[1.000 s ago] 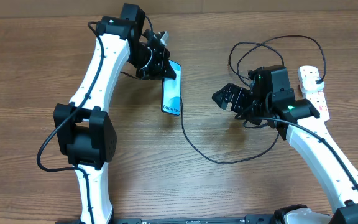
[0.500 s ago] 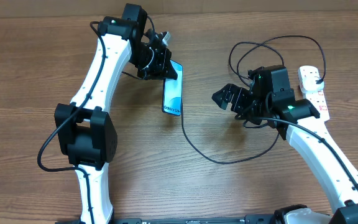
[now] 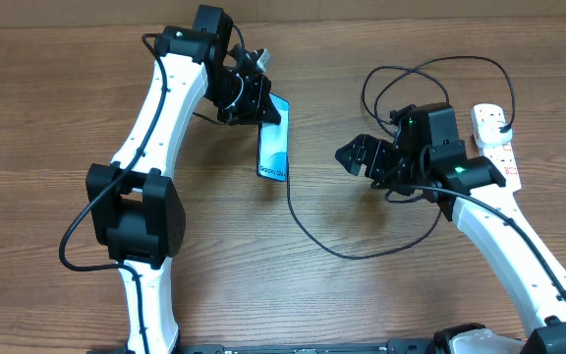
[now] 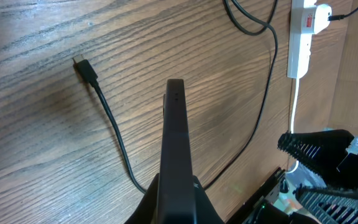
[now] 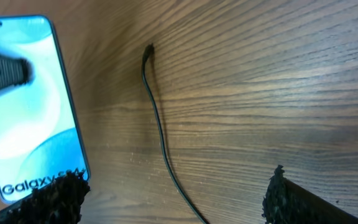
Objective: Plug charger to phone and switch on socket
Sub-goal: 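Move the right gripper toward the black cable's USB-C end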
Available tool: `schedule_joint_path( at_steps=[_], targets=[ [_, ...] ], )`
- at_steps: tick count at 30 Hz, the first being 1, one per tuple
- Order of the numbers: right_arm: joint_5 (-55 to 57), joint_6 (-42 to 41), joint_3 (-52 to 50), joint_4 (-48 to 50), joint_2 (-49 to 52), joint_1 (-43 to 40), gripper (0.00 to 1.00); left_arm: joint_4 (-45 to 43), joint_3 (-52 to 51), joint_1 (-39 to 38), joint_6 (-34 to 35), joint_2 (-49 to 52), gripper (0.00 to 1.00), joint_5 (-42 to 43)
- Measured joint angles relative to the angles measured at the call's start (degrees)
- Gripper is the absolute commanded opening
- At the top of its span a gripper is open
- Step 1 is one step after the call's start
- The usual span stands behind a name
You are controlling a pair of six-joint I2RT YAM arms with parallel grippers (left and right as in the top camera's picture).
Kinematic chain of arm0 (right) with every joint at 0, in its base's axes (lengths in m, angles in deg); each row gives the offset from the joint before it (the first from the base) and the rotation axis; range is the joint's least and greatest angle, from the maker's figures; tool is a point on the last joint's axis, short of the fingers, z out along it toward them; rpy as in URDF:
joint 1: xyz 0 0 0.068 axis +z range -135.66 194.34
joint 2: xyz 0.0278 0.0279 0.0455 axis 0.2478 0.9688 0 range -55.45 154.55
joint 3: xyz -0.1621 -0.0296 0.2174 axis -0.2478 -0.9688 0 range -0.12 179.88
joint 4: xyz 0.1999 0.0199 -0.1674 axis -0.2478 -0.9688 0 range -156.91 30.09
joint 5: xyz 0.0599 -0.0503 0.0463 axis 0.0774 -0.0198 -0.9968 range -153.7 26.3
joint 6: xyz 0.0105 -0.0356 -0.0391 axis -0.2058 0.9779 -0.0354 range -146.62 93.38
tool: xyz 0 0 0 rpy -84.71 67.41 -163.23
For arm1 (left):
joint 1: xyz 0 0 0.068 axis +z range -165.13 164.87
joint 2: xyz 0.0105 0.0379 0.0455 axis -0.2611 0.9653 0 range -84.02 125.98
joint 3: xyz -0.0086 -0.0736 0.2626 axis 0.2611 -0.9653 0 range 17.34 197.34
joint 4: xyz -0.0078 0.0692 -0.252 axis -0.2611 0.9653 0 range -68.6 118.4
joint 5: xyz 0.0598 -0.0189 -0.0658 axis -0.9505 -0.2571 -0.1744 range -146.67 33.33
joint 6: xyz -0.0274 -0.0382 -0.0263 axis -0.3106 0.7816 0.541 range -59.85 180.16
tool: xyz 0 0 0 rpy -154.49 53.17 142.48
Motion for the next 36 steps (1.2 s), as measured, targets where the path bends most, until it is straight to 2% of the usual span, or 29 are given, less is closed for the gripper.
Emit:
schedule_joint_path(
  at_steps=[7, 14, 20, 29, 36],
  targets=[
    [-0.7, 2.8, 4.9, -3.4, 0.0, 0.0, 0.93, -0.4, 0.0, 0.0, 0.0, 0.0, 0.04, 0.0],
    [-0.8, 4.3, 12.1, -10.0, 0.9, 0.0, 0.88, -0.4, 0.0, 0.0, 0.0, 0.0, 0.04, 0.0],
    [0.0, 5.9, 20.9, -15.8, 6.6, 0.0, 0.88, -0.7, 0.0, 0.0, 0.3, 0.0, 0.04, 0.0],
    [-0.1, 6.6, 22.8, -14.2, 14.0, 0.9, 0.88, -5.2, 0.0, 1.9, 2.0, 0.0, 0.04, 0.0],
    [-2.8, 7.0, 22.9, -7.8, 21.0, 5.9, 0.84, -5.5, 0.0, 8.8, 4.6, 0.0, 0.04, 0.0]
  ],
)
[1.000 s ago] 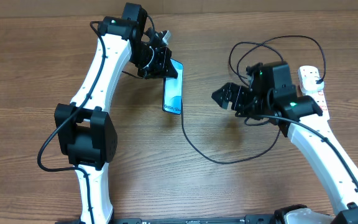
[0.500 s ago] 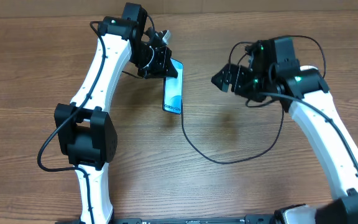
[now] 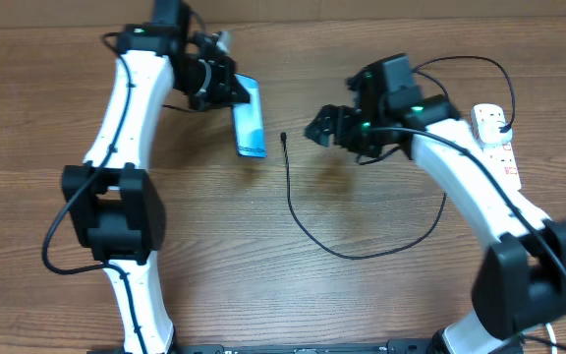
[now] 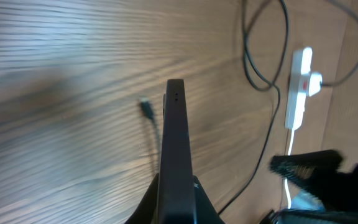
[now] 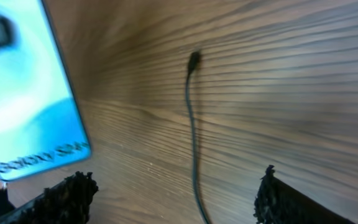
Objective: Plug charger to phone and switch on socket
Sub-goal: 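Move the right gripper toward the black cable's USB-C end, then close the right gripper on the USB-C plug and lift it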
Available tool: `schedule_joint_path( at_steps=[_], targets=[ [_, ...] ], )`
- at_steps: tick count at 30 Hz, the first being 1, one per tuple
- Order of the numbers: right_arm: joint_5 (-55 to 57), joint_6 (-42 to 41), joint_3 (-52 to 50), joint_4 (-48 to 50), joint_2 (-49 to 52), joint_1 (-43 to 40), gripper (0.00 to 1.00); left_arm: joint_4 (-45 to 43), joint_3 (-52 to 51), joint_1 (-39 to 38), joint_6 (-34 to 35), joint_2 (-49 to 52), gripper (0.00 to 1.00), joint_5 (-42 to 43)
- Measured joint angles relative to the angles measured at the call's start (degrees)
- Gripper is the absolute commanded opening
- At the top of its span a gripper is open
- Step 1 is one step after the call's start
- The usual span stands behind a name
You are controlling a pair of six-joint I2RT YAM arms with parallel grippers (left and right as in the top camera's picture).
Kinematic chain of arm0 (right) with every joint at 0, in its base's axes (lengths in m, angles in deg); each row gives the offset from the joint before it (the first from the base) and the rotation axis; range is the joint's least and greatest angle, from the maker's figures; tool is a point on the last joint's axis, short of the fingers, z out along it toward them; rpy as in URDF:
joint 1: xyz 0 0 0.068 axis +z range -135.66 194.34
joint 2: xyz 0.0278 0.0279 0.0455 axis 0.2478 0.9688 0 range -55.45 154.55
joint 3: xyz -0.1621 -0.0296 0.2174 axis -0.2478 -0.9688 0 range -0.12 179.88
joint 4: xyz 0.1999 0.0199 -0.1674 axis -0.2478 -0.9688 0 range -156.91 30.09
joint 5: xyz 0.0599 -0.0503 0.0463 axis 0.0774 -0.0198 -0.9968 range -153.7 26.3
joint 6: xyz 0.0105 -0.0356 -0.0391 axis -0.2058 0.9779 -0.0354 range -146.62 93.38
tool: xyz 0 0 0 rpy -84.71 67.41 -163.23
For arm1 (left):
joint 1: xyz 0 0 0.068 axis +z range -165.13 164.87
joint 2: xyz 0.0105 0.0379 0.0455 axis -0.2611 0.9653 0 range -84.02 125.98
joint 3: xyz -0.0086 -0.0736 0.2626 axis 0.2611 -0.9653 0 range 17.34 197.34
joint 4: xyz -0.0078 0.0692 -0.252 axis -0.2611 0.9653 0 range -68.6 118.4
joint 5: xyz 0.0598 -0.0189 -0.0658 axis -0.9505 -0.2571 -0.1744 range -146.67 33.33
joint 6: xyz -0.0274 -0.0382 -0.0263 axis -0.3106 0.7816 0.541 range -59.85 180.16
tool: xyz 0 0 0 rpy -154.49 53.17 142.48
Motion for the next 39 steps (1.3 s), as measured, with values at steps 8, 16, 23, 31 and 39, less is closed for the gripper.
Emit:
schedule_joint_path(
  at_steps=[8, 16, 23, 31, 39],
  targets=[
    [-1.7, -2.3, 0.0, 5.7, 8.2, 4.2, 0.78, 1.5, 0.0, 4.3, 1.2, 0.0, 0.04, 0.0],
    [-1.9, -3.0, 0.0, 10.5, 13.0, 4.1, 0.66, 1.5, 0.0, 4.1, 1.2, 0.0, 0.04, 0.0],
    [-1.9, -3.5, 0.0, 14.1, 17.2, 4.1, 0.58, 2.2, 0.0, 4.1, 1.2, 0.0, 0.04, 0.0],
    [-1.9, -5.4, 0.0, 18.5, 18.3, 4.1, 0.53, 2.3, 0.0, 4.1, 1.2, 0.0, 0.04, 0.0],
    [-3.2, -7.7, 0.0, 20.7, 20.1, 4.2, 0.5, 2.3, 0.0, 4.1, 1.2, 0.0, 0.04, 0.0]
  ],
)
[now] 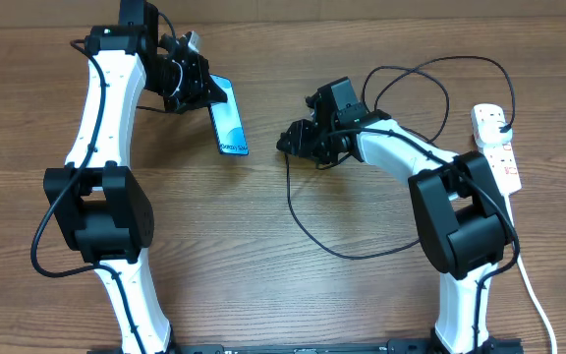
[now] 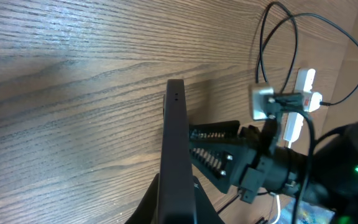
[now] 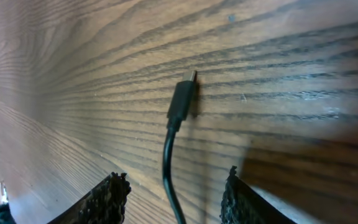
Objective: Plug charger to phone and switch on socket
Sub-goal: 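Close the right gripper on the USB-C plug and lift it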
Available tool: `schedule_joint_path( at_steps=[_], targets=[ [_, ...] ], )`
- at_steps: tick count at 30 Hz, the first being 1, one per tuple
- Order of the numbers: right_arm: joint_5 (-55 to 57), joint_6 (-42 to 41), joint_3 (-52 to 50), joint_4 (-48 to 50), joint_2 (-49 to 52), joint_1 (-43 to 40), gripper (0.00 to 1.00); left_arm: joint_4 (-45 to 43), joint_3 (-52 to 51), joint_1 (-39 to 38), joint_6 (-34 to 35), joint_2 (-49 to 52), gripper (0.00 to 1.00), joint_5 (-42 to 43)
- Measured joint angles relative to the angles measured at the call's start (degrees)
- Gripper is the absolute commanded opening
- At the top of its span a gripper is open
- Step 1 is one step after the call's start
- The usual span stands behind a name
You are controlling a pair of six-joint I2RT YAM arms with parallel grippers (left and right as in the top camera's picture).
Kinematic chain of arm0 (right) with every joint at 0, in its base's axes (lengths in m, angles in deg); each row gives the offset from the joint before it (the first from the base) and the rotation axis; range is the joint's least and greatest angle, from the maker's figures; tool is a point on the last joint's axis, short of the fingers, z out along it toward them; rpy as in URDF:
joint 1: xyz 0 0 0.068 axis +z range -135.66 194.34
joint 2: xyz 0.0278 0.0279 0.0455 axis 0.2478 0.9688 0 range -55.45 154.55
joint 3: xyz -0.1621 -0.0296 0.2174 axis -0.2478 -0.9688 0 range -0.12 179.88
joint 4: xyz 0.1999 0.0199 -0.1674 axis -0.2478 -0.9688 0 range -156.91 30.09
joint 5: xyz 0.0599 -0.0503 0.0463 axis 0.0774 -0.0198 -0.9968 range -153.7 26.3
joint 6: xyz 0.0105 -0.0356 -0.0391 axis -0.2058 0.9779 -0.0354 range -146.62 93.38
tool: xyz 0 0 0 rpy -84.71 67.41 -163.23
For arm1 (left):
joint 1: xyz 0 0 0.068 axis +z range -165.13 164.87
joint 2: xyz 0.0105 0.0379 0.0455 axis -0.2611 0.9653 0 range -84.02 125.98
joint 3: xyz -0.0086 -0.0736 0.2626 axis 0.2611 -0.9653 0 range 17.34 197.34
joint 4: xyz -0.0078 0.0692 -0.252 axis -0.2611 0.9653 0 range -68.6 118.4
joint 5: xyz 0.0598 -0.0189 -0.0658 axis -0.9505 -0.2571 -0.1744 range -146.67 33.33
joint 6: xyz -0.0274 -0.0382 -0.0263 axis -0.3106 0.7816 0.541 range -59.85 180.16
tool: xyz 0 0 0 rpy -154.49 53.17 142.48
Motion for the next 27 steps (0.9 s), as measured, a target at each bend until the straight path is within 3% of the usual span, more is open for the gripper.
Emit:
schedule_joint_path(
  at_steps=[18, 22, 27],
  targets=[
    [-2.1, -7.2, 1.1, 5.2, 3.7, 0.0, 0.36, 0.3, 0.0, 0.0, 0.0, 0.0, 0.04, 0.0],
    [-2.1, -7.5, 1.2, 5.1, 3.8, 0.0, 0.29, 0.3, 0.0, 0.0, 0.0, 0.0, 0.04, 0.0],
    [-2.0, -7.8, 1.2, 4.4, 4.1, 0.0, 0.13, 0.3, 0.0, 0.0, 0.0, 0.0, 0.04, 0.0]
  ],
)
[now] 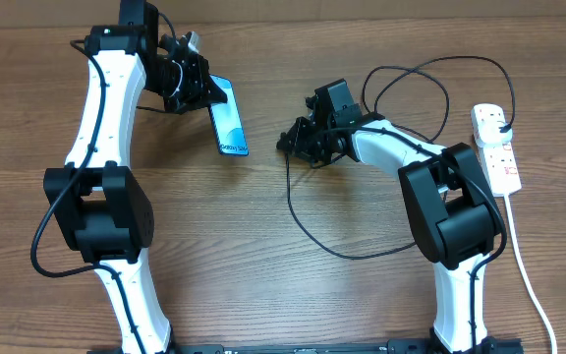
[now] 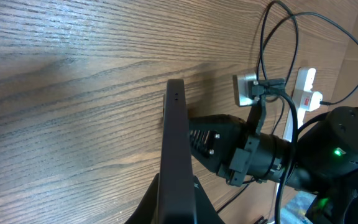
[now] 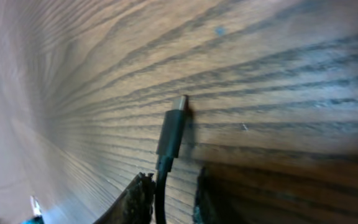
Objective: Plug charger to phone and switch on socket
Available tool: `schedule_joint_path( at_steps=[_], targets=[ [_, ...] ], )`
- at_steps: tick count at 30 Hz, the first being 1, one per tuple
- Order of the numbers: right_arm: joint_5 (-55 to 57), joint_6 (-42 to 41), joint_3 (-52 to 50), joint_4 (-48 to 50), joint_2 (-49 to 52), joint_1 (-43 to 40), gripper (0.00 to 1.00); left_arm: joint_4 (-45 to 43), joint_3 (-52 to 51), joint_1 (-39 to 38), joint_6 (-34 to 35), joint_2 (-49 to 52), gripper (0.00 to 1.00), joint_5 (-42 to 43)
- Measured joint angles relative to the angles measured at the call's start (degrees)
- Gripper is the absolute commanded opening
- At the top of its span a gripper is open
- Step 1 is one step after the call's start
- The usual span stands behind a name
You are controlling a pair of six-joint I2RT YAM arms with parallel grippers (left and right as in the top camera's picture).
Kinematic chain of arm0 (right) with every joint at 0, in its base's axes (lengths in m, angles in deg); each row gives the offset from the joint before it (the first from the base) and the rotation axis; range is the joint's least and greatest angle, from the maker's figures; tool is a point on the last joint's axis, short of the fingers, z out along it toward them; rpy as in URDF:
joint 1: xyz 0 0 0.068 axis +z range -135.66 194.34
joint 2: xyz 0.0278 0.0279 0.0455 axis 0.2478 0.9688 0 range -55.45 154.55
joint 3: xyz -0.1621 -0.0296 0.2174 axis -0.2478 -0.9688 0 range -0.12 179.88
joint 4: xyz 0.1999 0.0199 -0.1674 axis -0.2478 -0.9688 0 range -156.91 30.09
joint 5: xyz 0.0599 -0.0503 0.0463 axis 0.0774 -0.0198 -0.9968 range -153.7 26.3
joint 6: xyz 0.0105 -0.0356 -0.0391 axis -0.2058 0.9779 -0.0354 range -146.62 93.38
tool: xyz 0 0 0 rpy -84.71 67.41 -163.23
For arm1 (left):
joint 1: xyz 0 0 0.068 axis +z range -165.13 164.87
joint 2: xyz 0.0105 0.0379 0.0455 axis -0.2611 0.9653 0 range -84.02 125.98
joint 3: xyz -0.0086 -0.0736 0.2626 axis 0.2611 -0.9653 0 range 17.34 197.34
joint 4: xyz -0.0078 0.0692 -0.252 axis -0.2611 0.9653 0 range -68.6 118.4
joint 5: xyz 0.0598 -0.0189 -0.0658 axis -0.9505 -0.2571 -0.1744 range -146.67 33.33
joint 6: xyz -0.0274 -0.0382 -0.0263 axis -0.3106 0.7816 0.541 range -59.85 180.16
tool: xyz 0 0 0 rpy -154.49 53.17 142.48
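A phone [image 1: 228, 126] with a blue screen is held off the table, tilted, with my left gripper [image 1: 207, 93] shut on its upper end. The left wrist view shows the phone [image 2: 174, 137] edge-on between the fingers. The black charger cable [image 1: 308, 231] ends in a plug [image 3: 173, 127] lying on the wood. My right gripper [image 1: 287, 144] is down at that end, and in its wrist view the right gripper [image 3: 169, 199] is narrowly open astride the cable just behind the plug. One finger [image 3: 140, 194] touches the cable and a small gap remains at the other.
A white power strip [image 1: 495, 147] lies at the right edge with the charger's adapter [image 1: 496, 118] plugged into it. The cable loops between the strip and the plug, with a wide bend toward the table's middle. A white lead [image 1: 531, 295] runs from the strip toward the front right.
The right gripper's fingers have come much closer together around the cable behind the plug. The left gripper and the phone have not moved.
At first the left gripper held the phone near the table's middle and the right gripper was open, well right of the plug. Then the phone was farther left and the right gripper nearer the plug. Later it stood wide open over the plug, and now narrowed.
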Motion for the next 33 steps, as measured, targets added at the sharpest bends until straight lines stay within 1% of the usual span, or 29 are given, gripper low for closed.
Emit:
schedule_joint_path(
  at_steps=[3, 12, 19, 23, 28, 33],
  targets=[
    [-0.2, 0.0, 0.0, -0.3, 0.3, 0.0, 0.04, 0.2, 0.0, -0.1, 0.0, 0.0, 0.04, 0.0],
    [-4.2, 0.3, 0.0, -1.4, 0.8, -0.7, 0.04, 0.8, 0.0, -0.1, 0.0, 0.0, 0.04, 0.0],
    [-5.6, 2.6, 0.0, -5.9, 0.2, -2.8, 0.04, 0.8, 0.0, -0.1, 0.0, 0.0, 0.04, 0.0],
    [-5.5, 5.9, 0.0, -10.3, -2.9, -3.8, 0.04, 0.8, 0.0, -0.1, 0.0, 0.0, 0.04, 0.0],
    [-5.6, 9.8, 0.0, -15.1, -10.3, -4.0, 0.04, 0.8, 0.0, -0.7, 0.0, 0.0, 0.04, 0.0],
    [-5.7, 11.8, 0.0, -18.5, -17.7, -4.1, 0.04, 0.8, 0.0, -2.0, -0.1, 0.0, 0.04, 0.0]
  ],
)
